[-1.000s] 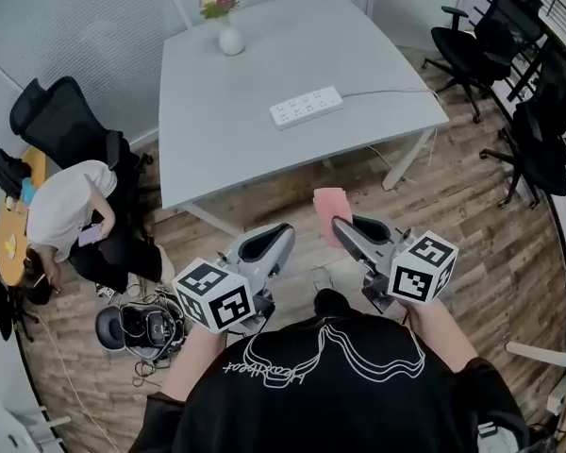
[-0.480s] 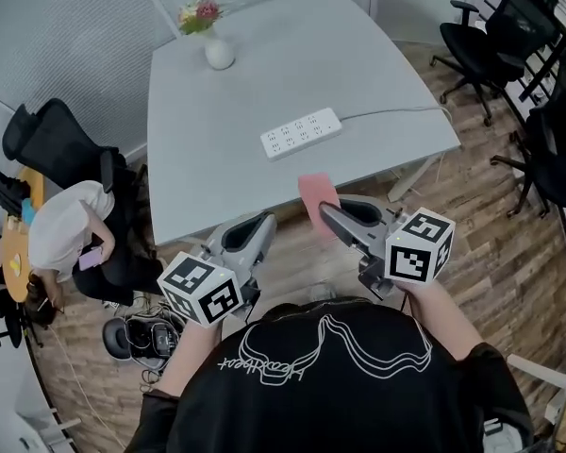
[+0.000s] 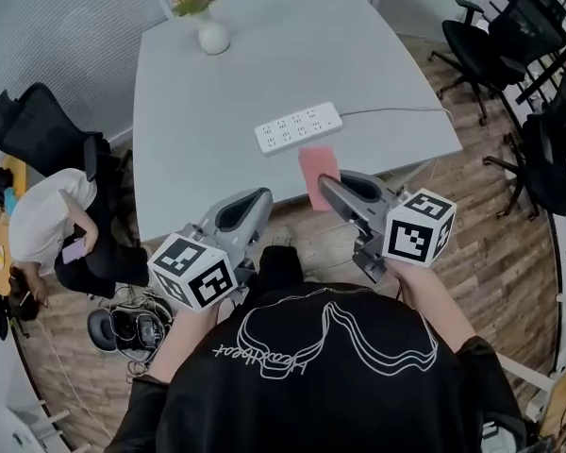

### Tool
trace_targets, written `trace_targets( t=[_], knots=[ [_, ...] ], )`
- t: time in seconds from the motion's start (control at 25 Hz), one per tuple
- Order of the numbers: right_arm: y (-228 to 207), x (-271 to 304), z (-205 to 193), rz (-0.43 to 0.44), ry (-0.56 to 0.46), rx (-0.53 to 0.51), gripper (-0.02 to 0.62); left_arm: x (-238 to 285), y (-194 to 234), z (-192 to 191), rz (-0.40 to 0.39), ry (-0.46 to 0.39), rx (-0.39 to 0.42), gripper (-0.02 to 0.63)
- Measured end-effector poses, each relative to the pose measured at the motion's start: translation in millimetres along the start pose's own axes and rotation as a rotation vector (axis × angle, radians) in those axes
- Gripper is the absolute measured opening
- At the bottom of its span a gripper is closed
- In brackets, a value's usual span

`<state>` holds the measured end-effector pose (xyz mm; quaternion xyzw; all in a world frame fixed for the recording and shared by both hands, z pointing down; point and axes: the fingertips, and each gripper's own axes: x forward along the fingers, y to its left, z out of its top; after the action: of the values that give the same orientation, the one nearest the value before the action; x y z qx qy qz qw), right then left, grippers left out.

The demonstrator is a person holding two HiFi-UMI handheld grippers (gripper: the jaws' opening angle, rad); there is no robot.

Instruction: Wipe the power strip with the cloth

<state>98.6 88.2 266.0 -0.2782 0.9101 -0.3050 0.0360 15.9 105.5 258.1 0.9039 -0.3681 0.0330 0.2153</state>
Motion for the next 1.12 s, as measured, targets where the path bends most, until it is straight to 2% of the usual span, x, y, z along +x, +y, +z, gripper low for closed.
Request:
trace_targets(
  t=[0.28,0.44,0.56,0.84,1.12],
  knots=[
    [-44,62,12,-0.049,0.047,0.036,0.034,33,71,6,0.034,0.075,0.065,0.015],
    [-68,95,16,-0.055,0.049,0.040,0.034,47,111,7,0.026,0.087,-0.029,0.014],
    [-81,116,12,-0.068,0.092,0.055,0.034,54,136,6,0.028,0.101,-0.082,0.015],
    [-113,167,12,-0.107,0.156,0.092,0.034,76,189,7,0.049,0.161,-0.066,0.015],
    [-150,218,-20,-0.144,0.245,0.152,0.034,92,249,-18,0.061,0.227,-0.092,0.015]
  ],
)
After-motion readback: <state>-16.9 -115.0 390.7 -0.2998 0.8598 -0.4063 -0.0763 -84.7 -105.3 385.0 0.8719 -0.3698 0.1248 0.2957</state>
